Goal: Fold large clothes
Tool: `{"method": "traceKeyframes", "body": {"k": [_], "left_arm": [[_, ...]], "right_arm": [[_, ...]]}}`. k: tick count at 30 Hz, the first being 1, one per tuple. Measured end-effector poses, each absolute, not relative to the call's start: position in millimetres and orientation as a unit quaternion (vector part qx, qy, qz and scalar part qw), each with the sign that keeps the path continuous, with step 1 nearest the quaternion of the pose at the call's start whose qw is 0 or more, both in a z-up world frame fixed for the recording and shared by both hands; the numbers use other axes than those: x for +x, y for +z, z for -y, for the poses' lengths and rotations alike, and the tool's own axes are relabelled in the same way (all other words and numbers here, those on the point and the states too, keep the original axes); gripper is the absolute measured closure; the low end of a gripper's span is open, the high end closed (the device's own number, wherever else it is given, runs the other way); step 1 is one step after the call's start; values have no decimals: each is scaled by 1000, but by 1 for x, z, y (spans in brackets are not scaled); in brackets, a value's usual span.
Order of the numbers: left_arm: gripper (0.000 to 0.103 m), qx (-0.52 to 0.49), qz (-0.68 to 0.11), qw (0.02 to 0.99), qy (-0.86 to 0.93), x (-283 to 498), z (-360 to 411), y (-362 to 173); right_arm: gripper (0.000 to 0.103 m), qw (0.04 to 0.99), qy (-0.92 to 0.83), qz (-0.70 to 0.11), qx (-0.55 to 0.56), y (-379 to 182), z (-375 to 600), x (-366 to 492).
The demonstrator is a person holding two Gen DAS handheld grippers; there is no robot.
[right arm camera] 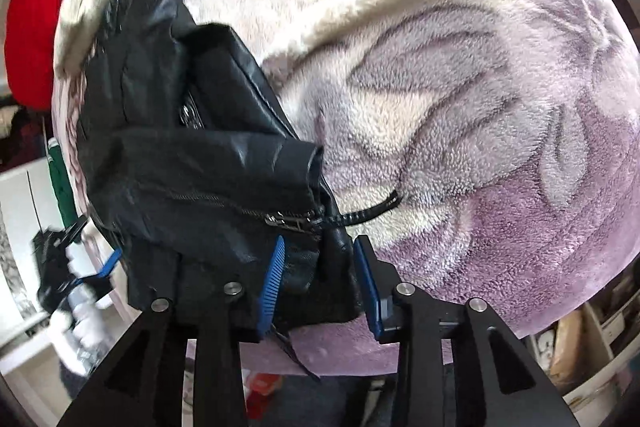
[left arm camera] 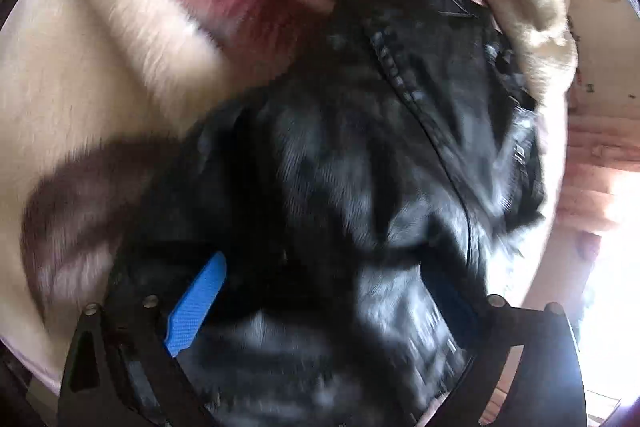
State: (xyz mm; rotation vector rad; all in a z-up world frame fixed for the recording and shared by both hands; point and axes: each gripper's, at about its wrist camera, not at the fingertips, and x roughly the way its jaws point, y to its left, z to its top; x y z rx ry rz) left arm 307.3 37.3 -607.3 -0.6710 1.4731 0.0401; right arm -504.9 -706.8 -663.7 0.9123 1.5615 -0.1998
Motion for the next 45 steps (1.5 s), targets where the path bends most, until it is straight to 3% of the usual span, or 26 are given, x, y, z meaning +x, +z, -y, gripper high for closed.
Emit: {"method": "traceKeyframes", "body": {"k": [1,2,3,7,11,15,19,21,22,23,24,26,28,32,35,40,45], "left_arm": [[39,-283,-647,708,28,309,-37,-601],[73,-270,-633,725,35,312,-40,-591],[95,-269,-616,740,35,313,-45,-582],[95,-254,-611,748,51,320,-56,-584],[92,-186,-607,771,41,321,-48,-576],[91,-202,-619,759,27,319,-61,-576],[90,-145,-618,773,16,320,-43,-559],[83,-103,-615,781,20,316,-36,-550],[78,-81,-615,784,24,315,-33,-547],[59,-61,-613,788,26,314,-29,-545],[32,-40,-605,794,29,313,-26,-541],[18,-7,-582,812,31,306,-21,-526],[18,14,-567,823,24,300,-13,-511],[18,14,-585,811,-22,279,25,-497],[18,20,-609,790,-66,234,82,-499],[18,-1,-656,748,-104,153,204,-540],[18,53,-665,742,-72,126,293,-581]], "right_arm": [[65,615,-89,-676,396,-662,708,-504],[65,617,-89,-676,394,-660,705,-504],[65,622,-86,-674,389,-656,706,-501],[65,637,-85,-669,373,-645,702,-494],[65,660,-84,-651,365,-638,687,-481],[65,682,-29,-654,325,-626,663,-446],[65,680,26,-672,291,-642,637,-413],[66,677,37,-688,259,-660,623,-398],[67,664,33,-705,245,-675,617,-392],[67,655,30,-715,242,-684,615,-387],[67,649,28,-721,242,-686,614,-383],[67,638,33,-722,265,-675,622,-381],[66,635,27,-710,304,-653,642,-391],[51,627,-10,-700,343,-612,690,-429],[51,622,-39,-704,341,-596,728,-454],[48,621,-51,-704,341,-599,799,-460],[40,622,-20,-706,338,-618,852,-439]]}}
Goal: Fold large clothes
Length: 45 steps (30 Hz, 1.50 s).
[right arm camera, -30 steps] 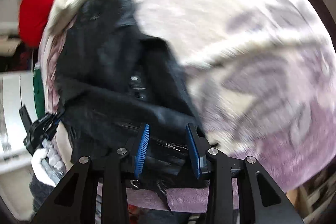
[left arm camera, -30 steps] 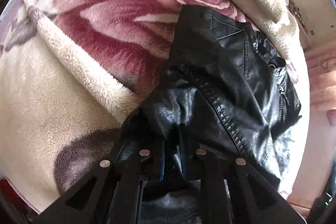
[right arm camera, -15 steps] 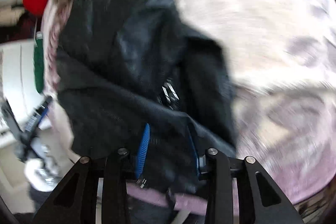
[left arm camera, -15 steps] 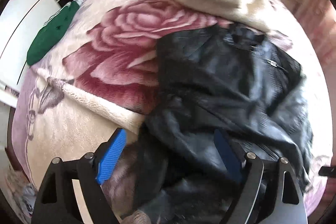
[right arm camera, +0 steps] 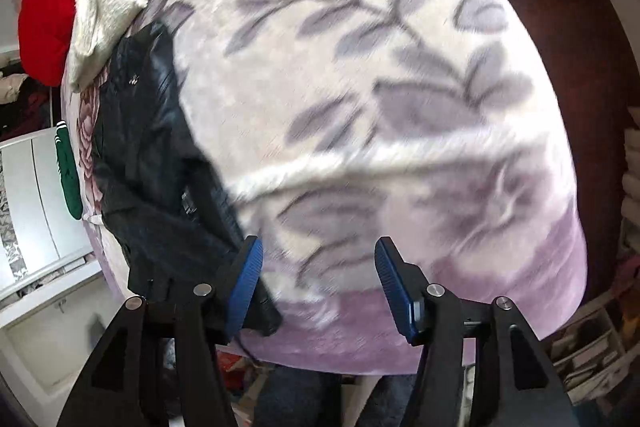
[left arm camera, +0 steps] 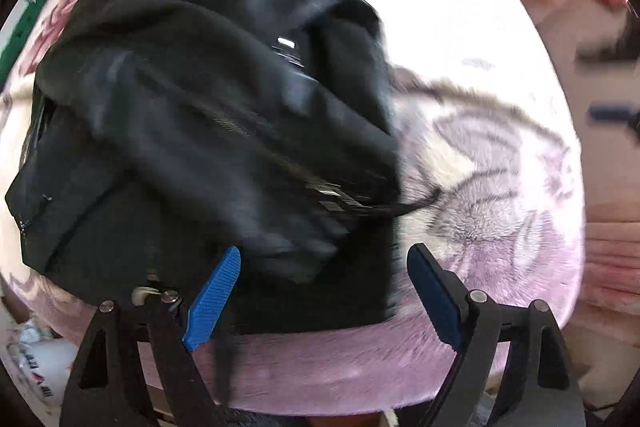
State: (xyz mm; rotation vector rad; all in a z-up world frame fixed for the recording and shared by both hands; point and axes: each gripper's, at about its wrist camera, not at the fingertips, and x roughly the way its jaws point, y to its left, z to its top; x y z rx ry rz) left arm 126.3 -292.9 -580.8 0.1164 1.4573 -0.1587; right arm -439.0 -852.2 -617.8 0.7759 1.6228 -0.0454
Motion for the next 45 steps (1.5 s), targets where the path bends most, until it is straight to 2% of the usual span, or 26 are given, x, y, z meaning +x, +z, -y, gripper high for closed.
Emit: {"method": "traceKeyframes", "body": {"k": [3,6,8,11,15,20,26,27,28,29,33,39,45], "left_arm": [[18,149,-646,748,-28,125,326,-607],[17,211,-622,754,15,133,336,-625],[18,200,-610,766,37,142,331,-622],[53,172,-594,785,42,149,322,-614],[80,166,-572,802,32,138,326,-602],[85,96,-559,823,42,132,303,-566],[87,56,-547,834,54,135,275,-530],[87,55,-547,834,52,133,274,-528],[87,56,-547,833,51,133,272,-526],[87,53,-547,834,51,135,271,-524],[88,-2,-552,833,46,132,238,-505],[89,-96,-543,832,57,129,155,-476],[89,-226,-536,809,83,125,38,-483]], "right_arm": [[28,628,4,-706,327,-618,880,-422],[28,633,18,-707,315,-622,896,-408],[28,635,23,-708,307,-627,903,-398],[28,638,48,-712,288,-632,900,-377],[28,639,101,-713,271,-642,873,-331],[28,623,199,-696,296,-663,817,-258],[29,550,254,-688,399,-721,755,-191],[36,537,255,-688,416,-729,747,-187],[49,527,254,-684,435,-735,739,-184],[82,521,253,-679,451,-736,733,-182],[89,566,247,-675,404,-690,701,-174],[90,618,274,-678,288,-589,606,-155],[91,637,259,-704,179,-559,448,-130]]}}
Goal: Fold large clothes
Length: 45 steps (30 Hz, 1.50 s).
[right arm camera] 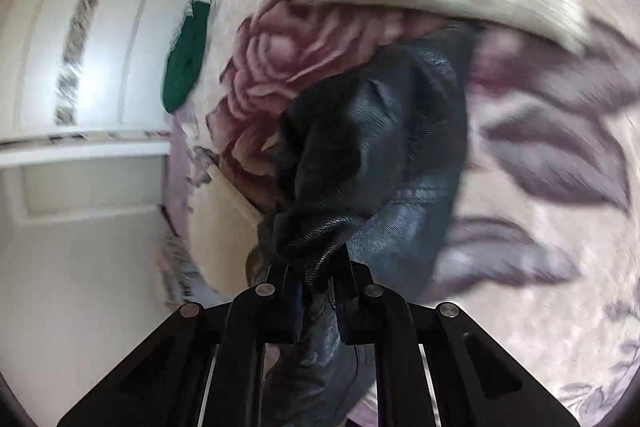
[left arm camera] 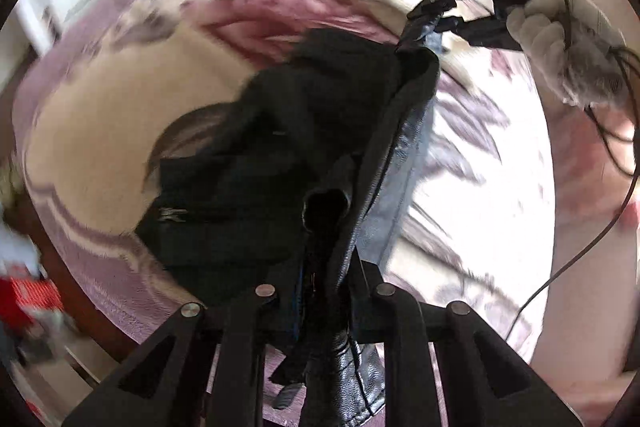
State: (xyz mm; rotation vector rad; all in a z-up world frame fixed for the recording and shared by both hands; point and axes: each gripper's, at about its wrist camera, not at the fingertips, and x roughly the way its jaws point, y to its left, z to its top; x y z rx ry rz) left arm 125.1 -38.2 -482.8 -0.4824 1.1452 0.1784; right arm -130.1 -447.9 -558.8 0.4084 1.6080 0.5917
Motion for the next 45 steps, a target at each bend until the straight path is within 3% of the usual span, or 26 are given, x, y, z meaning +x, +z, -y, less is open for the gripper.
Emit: {"method": "traceKeyframes", "body": {"k": [5,10,14,19,23,27,30,34,39,41,43,44,45], "left_arm": [[90,-310,-541,776,98,116,-62,-528],[89,-372,-564,733,71,120,-128,-594],[88,-408,-574,710,22,130,-150,-631],[76,-450,-575,683,-31,122,-164,-636],[78,-425,-573,699,-48,118,-162,-624],[79,-417,-578,700,-43,126,-157,-623],[79,-414,-577,703,-37,131,-157,-621],[80,-405,-578,707,-28,144,-145,-617],[80,-396,-579,712,-20,138,-133,-610],[81,-395,-578,714,-18,139,-130,-608],[81,-397,-574,716,-17,140,-133,-608],[82,-401,-571,716,-18,138,-133,-606],[83,-403,-568,717,-20,136,-133,-604]], "right_arm": [[91,629,241,-734,90,-581,291,-123],[91,626,176,-759,31,-634,197,-123],[92,623,103,-774,38,-670,191,-117],[90,594,96,-788,129,-679,215,-114],[59,558,156,-783,227,-651,261,-121],[44,647,122,-728,190,-608,335,-111],[39,688,98,-705,142,-607,376,-88],[39,699,81,-699,125,-631,407,-47],[37,697,104,-697,134,-663,392,-11],[38,687,88,-714,101,-679,382,-8],[73,708,55,-701,69,-681,379,-15],[86,712,50,-698,67,-678,381,-15],[88,721,44,-688,72,-672,386,-19]]}}
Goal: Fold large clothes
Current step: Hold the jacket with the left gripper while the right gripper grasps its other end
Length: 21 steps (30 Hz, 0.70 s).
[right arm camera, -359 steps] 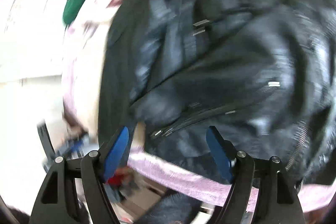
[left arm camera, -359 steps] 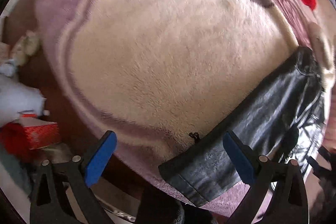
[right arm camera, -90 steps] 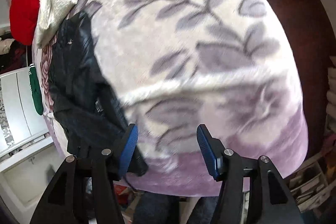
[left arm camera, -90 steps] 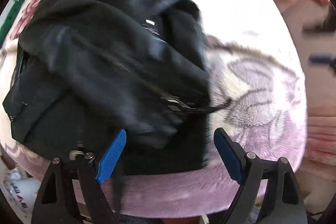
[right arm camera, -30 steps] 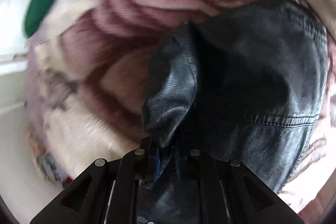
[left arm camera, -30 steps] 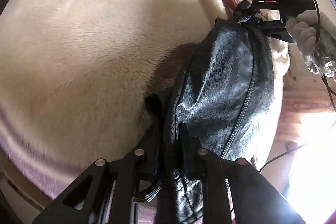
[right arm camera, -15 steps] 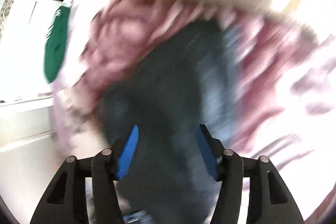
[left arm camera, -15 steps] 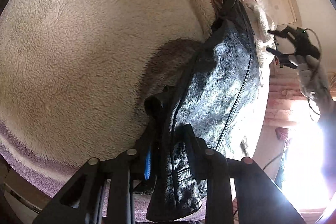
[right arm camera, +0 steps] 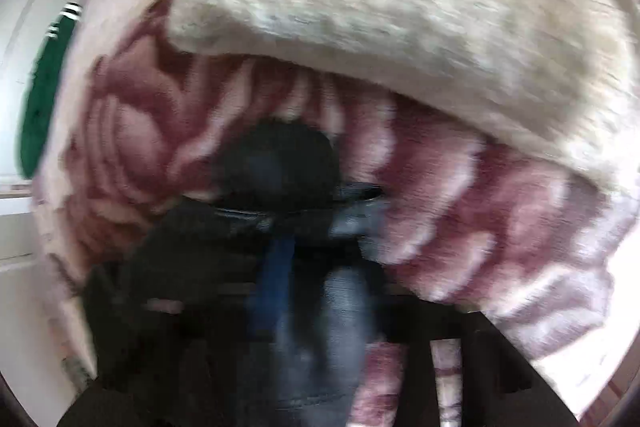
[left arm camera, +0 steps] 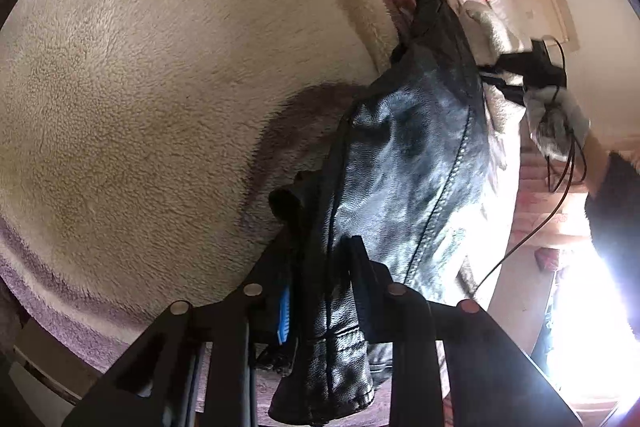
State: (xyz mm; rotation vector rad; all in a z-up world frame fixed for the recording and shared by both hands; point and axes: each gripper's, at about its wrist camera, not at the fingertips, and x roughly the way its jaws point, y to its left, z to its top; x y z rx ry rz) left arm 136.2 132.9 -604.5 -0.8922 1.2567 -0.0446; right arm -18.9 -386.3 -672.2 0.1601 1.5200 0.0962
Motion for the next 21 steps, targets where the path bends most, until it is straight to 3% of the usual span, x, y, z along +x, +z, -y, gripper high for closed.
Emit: {"method": "traceKeyframes", "body": {"k": [7,8,13,14,16,17,18,21], "left_arm": [[83,-409,-557,722,-20,140,-131,-611],[83,-410,-557,722,-18,141,-132,-612],[83,-418,-551,722,-18,139,-135,-614],[83,-419,-550,722,-18,138,-135,-614],[83,-425,-547,721,-18,137,-137,-614],[83,-426,-546,721,-17,134,-139,-615],[83,-427,-545,721,-16,132,-140,-615],[83,-431,-541,722,-12,127,-141,-614]], "right_arm": [[90,719,33,-688,98,-652,436,-25],[103,728,14,-681,75,-647,441,-24],[102,712,93,-690,97,-640,435,-11],[97,708,120,-690,90,-639,426,-9],[51,704,159,-690,56,-641,405,-3],[17,690,177,-700,49,-650,395,1],[10,677,179,-712,42,-659,389,5],[10,646,141,-750,15,-694,376,15]]}}
